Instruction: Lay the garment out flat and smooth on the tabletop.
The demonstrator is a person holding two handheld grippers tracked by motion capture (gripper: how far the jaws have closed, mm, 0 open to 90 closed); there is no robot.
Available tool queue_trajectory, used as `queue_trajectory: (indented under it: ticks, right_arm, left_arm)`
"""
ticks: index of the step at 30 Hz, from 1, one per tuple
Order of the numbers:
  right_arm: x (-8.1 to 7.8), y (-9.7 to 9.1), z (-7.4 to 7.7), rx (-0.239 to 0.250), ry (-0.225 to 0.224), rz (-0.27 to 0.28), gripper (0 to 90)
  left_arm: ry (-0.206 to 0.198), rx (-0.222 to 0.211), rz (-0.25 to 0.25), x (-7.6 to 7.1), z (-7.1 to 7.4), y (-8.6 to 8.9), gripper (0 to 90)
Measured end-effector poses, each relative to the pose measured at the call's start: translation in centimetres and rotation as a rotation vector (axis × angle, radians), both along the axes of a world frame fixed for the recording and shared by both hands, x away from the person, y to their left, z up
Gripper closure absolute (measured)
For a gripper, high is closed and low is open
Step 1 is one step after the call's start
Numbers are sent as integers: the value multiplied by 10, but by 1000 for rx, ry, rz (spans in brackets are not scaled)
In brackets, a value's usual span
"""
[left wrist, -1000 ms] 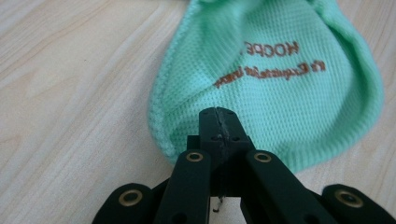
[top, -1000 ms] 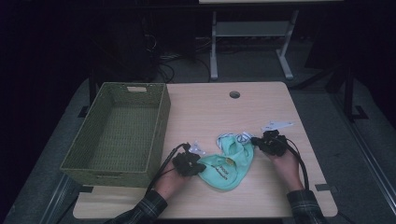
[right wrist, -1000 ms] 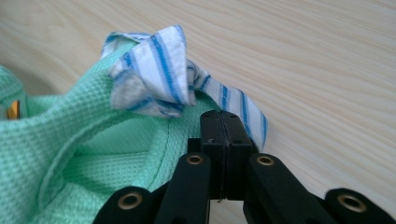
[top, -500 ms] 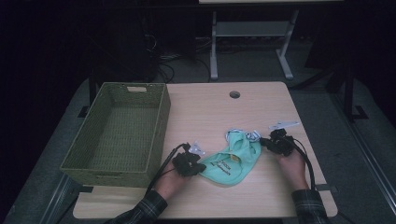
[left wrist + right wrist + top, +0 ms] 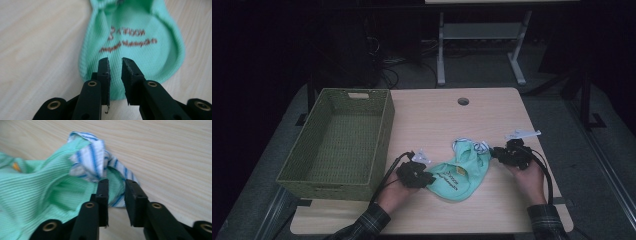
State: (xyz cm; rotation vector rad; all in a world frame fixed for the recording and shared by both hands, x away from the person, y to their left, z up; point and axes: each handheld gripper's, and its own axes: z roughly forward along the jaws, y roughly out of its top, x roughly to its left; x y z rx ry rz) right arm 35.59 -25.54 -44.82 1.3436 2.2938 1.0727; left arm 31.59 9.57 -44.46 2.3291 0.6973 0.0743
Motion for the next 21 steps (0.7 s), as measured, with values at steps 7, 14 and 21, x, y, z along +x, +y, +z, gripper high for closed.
queue_trajectory:
  ticks: [7, 14, 21]
  right_arm:
    - [-28, 9, 8, 19, -10, 59, 893]
    - [-44, 22, 10, 28, -12, 117, 897]
    - [-64, 40, 5, 45, 14, 183, 898]
  left_arm:
    - [-46, -37, 21, 7, 16, 4, 881]
    - [-74, -32, 44, 23, 22, 1, 896]
    - [-64, -25, 41, 40, 14, -8, 895]
